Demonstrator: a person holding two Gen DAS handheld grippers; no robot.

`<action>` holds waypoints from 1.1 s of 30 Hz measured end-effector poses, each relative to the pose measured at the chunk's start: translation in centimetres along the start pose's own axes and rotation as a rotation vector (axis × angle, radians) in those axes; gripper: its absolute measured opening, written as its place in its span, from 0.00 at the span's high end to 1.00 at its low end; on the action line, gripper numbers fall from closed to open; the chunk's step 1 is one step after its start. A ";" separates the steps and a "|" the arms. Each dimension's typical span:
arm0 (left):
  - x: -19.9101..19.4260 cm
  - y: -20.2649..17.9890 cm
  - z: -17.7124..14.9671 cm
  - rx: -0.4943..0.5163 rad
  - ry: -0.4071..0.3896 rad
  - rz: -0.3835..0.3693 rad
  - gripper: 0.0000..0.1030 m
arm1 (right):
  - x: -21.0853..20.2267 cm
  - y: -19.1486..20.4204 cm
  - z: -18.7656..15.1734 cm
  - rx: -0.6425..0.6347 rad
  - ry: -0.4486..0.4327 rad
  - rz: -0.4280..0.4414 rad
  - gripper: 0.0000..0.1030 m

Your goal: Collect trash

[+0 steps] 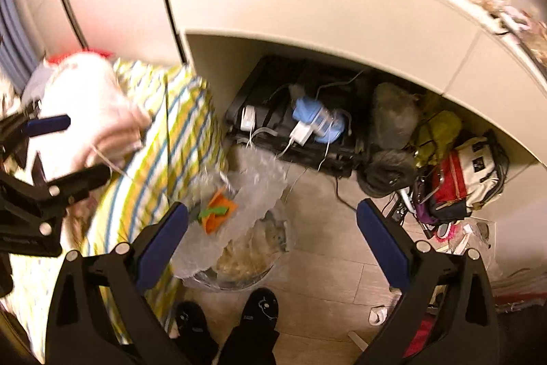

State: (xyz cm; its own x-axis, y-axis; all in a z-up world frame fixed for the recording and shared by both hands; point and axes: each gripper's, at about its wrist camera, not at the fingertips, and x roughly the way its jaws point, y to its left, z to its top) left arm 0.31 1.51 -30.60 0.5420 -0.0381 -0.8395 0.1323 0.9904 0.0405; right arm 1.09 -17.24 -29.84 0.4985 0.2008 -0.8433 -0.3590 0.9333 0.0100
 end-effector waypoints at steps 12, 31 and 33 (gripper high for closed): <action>-10.7 -0.7 6.9 -0.064 -0.191 0.030 0.06 | -9.4 -2.1 3.7 0.087 -0.124 -0.008 0.07; -18.4 -4.7 12.8 0.061 -0.351 0.001 0.06 | -16.0 -5.5 8.2 0.157 -0.246 -0.078 0.07; -18.8 -5.0 13.0 0.067 -0.359 0.007 0.06 | -16.3 -5.6 8.2 0.157 -0.250 -0.082 0.07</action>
State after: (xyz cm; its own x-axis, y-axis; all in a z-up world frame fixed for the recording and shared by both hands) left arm 0.22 -4.45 -7.95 0.7985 -0.0876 -0.5956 0.1753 0.9803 0.0907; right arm 1.46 -23.33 -11.76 0.7066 0.1719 -0.6864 -0.1927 0.9801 0.0471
